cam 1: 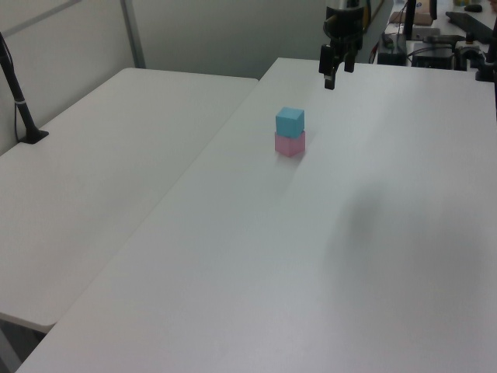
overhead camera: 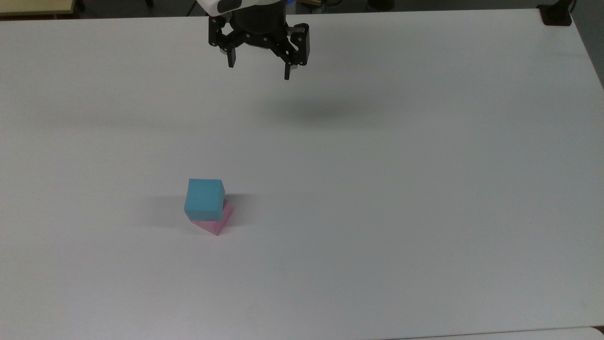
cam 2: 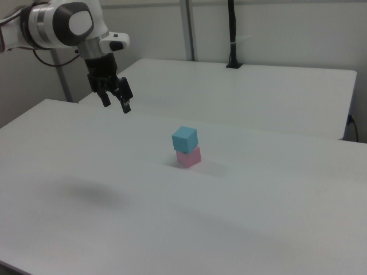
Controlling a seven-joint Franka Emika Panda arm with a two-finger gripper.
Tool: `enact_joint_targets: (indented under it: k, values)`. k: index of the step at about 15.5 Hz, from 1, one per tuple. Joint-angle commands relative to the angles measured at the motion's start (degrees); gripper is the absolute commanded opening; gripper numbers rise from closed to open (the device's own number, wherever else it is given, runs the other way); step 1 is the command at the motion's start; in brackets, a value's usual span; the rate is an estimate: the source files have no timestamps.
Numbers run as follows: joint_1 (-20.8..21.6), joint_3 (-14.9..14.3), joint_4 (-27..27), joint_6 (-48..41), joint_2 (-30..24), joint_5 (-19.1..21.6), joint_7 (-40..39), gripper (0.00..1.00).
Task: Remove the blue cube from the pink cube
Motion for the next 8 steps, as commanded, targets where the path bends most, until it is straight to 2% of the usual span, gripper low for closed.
enact_joint_targets:
  k: [1,8]
  values:
    - [-0.1,-0.5,-0.7,-0.7,-0.7,1.6,-1.4,1.00]
    - [-0.2,-0.5,-0.7,-0.5,-0.6,1.5,-1.8,1.00]
